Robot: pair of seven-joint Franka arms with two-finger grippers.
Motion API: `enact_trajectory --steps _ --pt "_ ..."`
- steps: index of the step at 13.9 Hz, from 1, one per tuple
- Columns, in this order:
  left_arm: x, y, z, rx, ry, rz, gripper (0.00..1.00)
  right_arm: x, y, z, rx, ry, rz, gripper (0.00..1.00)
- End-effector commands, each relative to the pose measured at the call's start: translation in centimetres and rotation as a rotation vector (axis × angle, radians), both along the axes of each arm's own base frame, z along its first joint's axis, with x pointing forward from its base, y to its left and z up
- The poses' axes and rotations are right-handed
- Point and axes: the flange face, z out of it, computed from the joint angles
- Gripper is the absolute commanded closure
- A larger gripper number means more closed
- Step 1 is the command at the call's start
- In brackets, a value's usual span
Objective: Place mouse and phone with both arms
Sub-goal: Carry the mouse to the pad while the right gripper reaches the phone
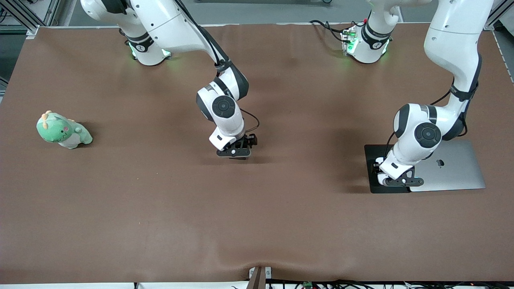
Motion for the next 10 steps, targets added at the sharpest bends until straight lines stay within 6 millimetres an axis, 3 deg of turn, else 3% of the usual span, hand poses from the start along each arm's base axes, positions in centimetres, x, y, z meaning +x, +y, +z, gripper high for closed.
enact_trajectory --steps 1,6,7,8,10 --pt "0.3 1.0 -0.6 -0.011 0.001 -0.041 0.45 -0.9 0.3 -1.1 -0.008 -0.012 -0.010 0.00" --pt "0.3 2.3 -2.1 -0.062 0.001 -0.002 0.38 -0.8 0.1 -1.1 -0.006 -0.018 -0.024 0.00" --pt "0.3 2.4 -2.1 -0.064 -0.003 0.000 0.29 -0.3 -0.4 -0.6 -0.006 -0.016 -0.032 0.00" --pt "0.5 2.3 -1.9 -0.063 -0.007 -0.003 0.12 0.1 -0.7 -0.2 -0.004 -0.018 -0.037 0.00" --pt "0.9 1.8 -1.2 -0.063 -0.022 -0.013 0.00 0.5 -0.8 0.3 0.002 -0.023 -0.043 0.00"
